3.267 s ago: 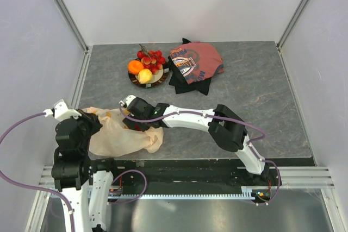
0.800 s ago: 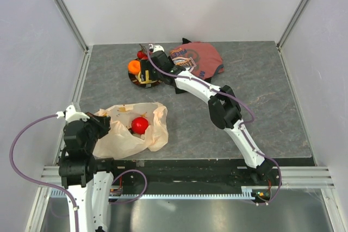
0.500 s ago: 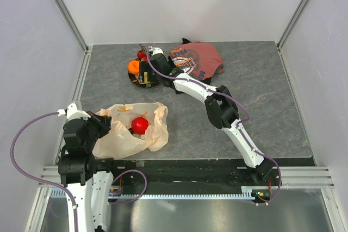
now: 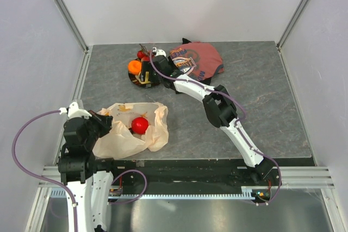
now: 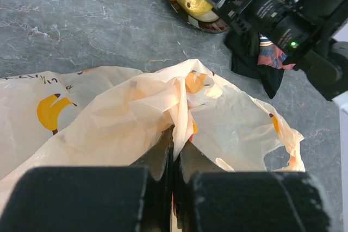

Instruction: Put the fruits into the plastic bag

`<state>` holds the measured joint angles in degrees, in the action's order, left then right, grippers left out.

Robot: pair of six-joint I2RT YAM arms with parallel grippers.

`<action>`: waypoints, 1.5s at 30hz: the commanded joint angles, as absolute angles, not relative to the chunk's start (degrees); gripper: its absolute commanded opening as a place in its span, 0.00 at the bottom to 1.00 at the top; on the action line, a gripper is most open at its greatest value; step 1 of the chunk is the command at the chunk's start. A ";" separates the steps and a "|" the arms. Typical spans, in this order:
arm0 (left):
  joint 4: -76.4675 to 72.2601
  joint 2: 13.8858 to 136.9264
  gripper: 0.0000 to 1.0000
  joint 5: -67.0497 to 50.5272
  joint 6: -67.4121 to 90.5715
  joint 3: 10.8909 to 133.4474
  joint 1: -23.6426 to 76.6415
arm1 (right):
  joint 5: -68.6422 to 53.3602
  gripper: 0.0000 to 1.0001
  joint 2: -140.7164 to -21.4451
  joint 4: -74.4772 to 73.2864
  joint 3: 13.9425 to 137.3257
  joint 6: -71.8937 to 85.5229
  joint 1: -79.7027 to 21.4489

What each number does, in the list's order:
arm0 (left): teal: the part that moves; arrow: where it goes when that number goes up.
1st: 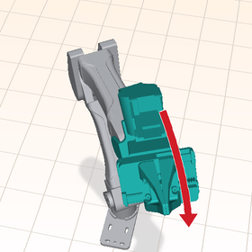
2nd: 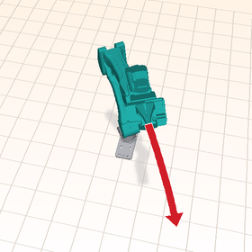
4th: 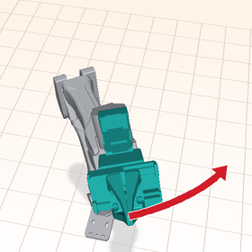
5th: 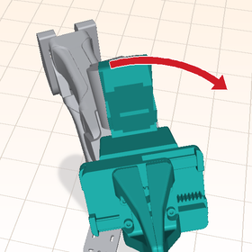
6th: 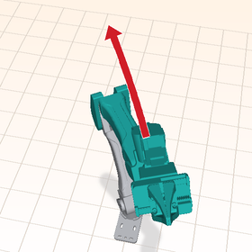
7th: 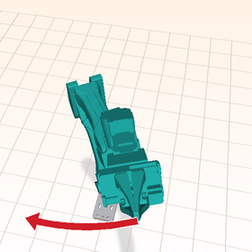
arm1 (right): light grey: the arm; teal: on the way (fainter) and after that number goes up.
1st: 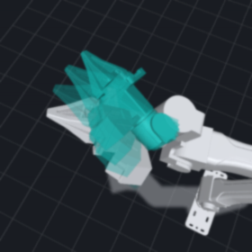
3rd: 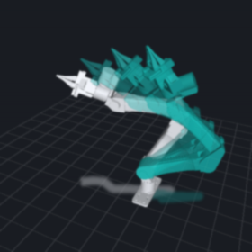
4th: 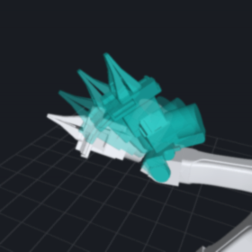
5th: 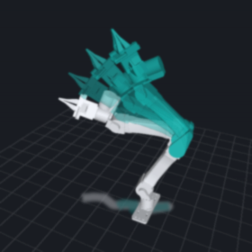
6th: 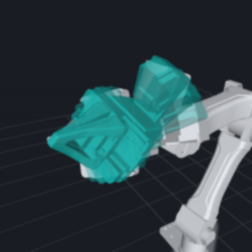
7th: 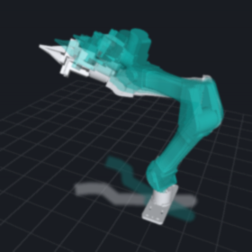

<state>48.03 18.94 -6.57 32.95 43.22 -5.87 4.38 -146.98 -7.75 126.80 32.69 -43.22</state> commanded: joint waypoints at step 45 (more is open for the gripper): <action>47.37 15.82 0.02 -9.14 30.50 43.95 -5.89 | 0.17 0.41 -123.42 12.65 98.10 34.81 -40.61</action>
<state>47.97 16.56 -6.90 32.91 43.22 -5.87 0.78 -132.42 7.75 100.97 36.64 -41.28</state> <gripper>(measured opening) 0.022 0.778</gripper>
